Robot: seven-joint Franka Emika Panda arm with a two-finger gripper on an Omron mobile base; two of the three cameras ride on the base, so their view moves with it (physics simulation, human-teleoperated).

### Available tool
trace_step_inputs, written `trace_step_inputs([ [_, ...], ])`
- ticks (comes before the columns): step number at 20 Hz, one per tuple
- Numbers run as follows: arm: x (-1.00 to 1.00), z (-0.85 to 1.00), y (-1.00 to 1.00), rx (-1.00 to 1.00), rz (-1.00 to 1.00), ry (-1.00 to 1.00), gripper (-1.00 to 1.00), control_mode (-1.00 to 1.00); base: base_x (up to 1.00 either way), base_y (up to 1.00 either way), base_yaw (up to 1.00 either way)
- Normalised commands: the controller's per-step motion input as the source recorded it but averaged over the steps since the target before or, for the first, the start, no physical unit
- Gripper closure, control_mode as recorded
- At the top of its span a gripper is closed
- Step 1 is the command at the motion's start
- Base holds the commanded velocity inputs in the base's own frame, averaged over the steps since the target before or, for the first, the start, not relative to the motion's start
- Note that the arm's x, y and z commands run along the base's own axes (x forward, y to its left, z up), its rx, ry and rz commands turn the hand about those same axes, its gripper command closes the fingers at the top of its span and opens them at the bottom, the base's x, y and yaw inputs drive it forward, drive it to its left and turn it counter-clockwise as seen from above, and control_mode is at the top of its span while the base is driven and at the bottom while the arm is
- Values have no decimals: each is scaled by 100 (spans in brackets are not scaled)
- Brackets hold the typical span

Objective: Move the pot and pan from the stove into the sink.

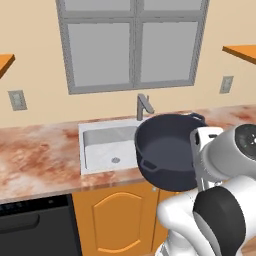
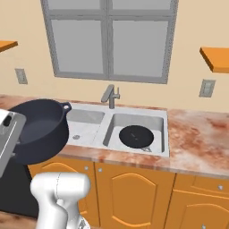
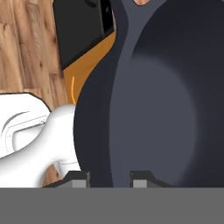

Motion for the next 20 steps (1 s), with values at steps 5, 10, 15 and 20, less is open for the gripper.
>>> trace_step_inputs([
  [5, 0, 0, 0, 0, 0, 0, 100, 100, 0, 6, 0],
  [10, 0, 0, 0, 0, 0, 0, 100, 100, -1, 71, 0],
  [15, 0, 0, 0, 0, 0, 0, 100, 100, 0, 46, -1],
  [20, 0, 0, 0, 0, 0, 0, 100, 100, 31, 2, 0],
])
